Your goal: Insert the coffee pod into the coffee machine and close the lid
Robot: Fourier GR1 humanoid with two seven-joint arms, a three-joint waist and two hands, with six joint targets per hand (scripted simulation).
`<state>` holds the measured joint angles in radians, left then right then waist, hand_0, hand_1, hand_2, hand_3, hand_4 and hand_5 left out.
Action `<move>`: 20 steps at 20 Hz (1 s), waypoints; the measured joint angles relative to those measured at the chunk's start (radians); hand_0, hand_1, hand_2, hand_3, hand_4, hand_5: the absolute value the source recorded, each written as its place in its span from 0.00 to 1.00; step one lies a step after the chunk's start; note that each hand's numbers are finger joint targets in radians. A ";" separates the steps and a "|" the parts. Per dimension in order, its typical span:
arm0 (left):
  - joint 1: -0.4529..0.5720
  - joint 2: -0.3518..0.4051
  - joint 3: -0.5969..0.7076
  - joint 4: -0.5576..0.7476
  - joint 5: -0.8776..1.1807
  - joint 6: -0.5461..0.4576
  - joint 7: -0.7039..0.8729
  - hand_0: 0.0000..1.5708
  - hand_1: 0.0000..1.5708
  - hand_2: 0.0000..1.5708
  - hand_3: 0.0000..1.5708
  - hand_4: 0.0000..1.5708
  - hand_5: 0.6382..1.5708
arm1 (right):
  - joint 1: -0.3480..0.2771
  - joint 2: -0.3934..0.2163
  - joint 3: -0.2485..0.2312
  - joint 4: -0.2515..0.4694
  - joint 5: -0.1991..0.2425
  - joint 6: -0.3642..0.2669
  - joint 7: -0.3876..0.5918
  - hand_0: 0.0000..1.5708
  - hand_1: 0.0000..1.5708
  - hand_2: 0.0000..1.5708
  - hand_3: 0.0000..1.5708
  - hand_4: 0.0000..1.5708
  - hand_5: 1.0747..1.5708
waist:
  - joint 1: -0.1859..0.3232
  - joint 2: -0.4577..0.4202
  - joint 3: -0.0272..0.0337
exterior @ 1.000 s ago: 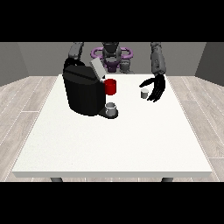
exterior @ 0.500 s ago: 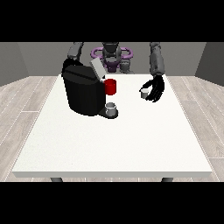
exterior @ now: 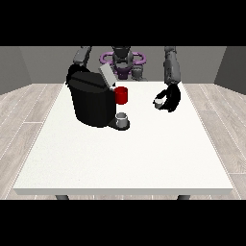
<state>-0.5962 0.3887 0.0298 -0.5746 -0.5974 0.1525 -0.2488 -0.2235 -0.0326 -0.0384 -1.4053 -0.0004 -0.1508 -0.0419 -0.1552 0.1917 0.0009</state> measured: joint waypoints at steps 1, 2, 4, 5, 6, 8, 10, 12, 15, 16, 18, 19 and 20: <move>-0.002 0.000 -0.002 0.003 -0.008 0.007 -0.006 0.75 0.75 0.82 0.75 0.26 1.00 | 0.007 0.005 0.000 0.008 -0.001 0.000 -0.020 0.00 0.00 0.00 0.00 0.33 1.00 | 0.001 0.003 0.0003; -0.002 -0.001 -0.008 0.007 -0.017 -0.002 -0.004 0.78 0.78 0.86 0.83 0.30 1.00 | 0.012 0.008 0.001 0.011 -0.003 0.001 -0.014 0.00 0.00 0.00 0.00 0.34 1.00 | 0.004 -0.010 0.0002; 0.007 -0.008 -0.014 0.002 -0.027 0.007 -0.030 0.84 0.84 0.91 0.90 0.35 1.00 | 0.017 0.001 -0.014 0.026 -0.013 0.003 -0.020 0.00 0.00 0.00 0.00 0.27 1.00 | 0.016 -0.021 -0.0003; -0.004 -0.009 -0.011 0.006 -0.027 0.004 -0.035 0.91 0.91 0.93 0.91 0.36 1.00 | 0.011 0.002 -0.011 0.024 -0.012 0.004 -0.012 0.00 0.00 0.00 0.00 0.27 1.00 | 0.013 -0.020 -0.0004; -0.014 -0.009 -0.010 0.003 -0.024 -0.014 -0.044 0.93 0.93 0.93 0.90 0.39 1.00 | 0.008 0.001 -0.016 0.033 -0.015 0.003 -0.014 0.00 0.00 0.00 0.00 0.26 1.00 | 0.017 -0.023 -0.0006; -0.029 -0.009 -0.015 -0.009 -0.023 -0.042 -0.060 0.92 0.92 0.92 0.88 0.40 1.00 | 0.019 0.007 -0.017 0.049 -0.016 0.001 -0.027 0.00 0.00 0.00 0.00 0.27 1.00 | 0.019 -0.037 -0.0008; -0.056 -0.008 -0.016 -0.026 -0.016 -0.083 -0.065 0.88 0.88 0.90 0.86 0.37 1.00 | 0.012 0.003 -0.024 0.070 -0.017 0.000 -0.026 0.00 0.00 0.00 0.00 0.28 1.00 | 0.028 -0.052 -0.0008; -0.088 -0.014 -0.022 -0.048 -0.016 -0.112 -0.052 0.84 0.84 0.88 0.86 0.37 1.00 | 0.027 0.012 -0.018 0.102 -0.024 -0.009 -0.056 0.00 0.00 0.00 0.00 0.28 1.00 | 0.033 -0.068 -0.0008; -0.123 -0.011 -0.019 -0.066 -0.012 -0.158 -0.035 0.80 0.80 0.84 0.83 0.34 1.00 | 0.017 0.009 -0.022 0.113 -0.031 -0.009 -0.028 0.00 0.00 0.00 0.00 0.32 1.00 | 0.030 -0.091 -0.0007; -0.133 -0.008 -0.016 -0.075 -0.010 -0.169 -0.037 0.80 0.80 0.85 0.82 0.35 1.00 | 0.019 0.002 -0.029 0.122 -0.036 0.001 -0.034 0.00 0.00 0.00 0.00 0.31 1.00 | 0.030 -0.092 -0.0007; -0.160 -0.014 -0.019 -0.093 -0.014 -0.185 -0.024 0.80 0.80 0.85 0.82 0.35 1.00 | 0.010 0.005 -0.028 0.142 -0.034 0.001 -0.048 0.00 0.00 0.00 0.00 0.31 1.00 | 0.032 -0.093 -0.0005; -0.170 -0.008 -0.016 -0.097 -0.014 -0.196 -0.020 0.80 0.80 0.85 0.82 0.35 1.00 | 0.013 0.003 -0.025 0.146 -0.032 0.006 -0.053 0.00 0.00 0.00 0.00 0.30 1.00 | 0.029 -0.094 -0.0007; -0.182 -0.002 -0.012 -0.098 -0.014 -0.210 -0.013 0.80 0.80 0.85 0.82 0.35 1.00 | 0.004 -0.001 -0.028 0.146 -0.035 0.009 -0.050 0.00 0.00 0.00 0.00 0.32 1.00 | 0.026 -0.092 -0.0005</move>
<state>-0.7779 0.3864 0.0182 -0.6730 -0.6112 -0.0575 -0.2617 -0.2191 -0.0340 -0.0667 -1.2589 -0.0358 -0.1418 -0.0923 -0.1296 0.0993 0.0004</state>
